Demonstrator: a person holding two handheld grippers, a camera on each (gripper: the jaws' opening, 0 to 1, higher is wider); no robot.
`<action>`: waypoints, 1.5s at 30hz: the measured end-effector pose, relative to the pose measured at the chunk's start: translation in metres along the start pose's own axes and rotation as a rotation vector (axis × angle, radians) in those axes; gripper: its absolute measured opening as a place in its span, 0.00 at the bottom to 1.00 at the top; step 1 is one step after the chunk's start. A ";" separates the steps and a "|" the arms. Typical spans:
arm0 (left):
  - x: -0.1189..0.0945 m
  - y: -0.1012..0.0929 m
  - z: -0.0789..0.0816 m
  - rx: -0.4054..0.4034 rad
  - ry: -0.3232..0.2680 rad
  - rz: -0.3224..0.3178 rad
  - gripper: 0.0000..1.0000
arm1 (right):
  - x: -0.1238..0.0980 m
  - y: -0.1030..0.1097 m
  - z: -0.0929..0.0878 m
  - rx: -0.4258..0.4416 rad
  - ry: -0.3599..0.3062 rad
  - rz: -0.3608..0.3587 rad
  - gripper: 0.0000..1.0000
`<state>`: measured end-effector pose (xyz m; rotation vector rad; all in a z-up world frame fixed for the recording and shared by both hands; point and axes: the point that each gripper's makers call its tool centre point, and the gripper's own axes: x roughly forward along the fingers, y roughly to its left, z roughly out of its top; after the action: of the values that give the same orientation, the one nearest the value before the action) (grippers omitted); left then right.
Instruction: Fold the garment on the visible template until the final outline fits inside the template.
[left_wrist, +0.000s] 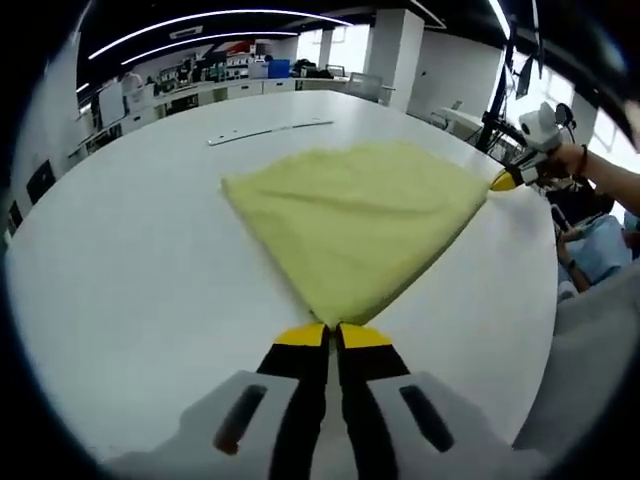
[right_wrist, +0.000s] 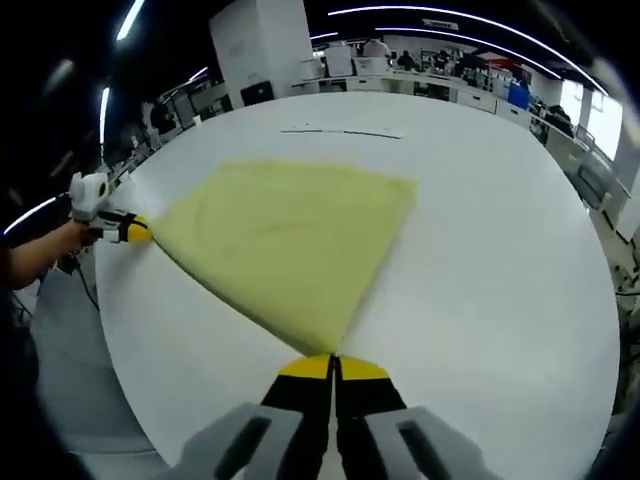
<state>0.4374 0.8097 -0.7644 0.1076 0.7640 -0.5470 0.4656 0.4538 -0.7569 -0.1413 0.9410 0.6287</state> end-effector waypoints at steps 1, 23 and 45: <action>-0.001 -0.001 -0.001 0.000 0.003 -0.001 0.00 | -0.001 0.002 -0.002 0.004 0.001 0.001 0.00; -0.015 -0.005 -0.023 -0.111 -0.015 0.041 0.10 | -0.005 0.000 0.001 0.120 -0.045 -0.043 0.04; -0.068 -0.018 0.037 -0.177 -0.127 0.054 0.78 | -0.046 0.073 0.064 0.005 -0.144 0.034 0.72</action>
<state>0.4113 0.8128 -0.6900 -0.0699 0.6802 -0.4292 0.4508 0.5168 -0.6717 -0.0741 0.8069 0.6593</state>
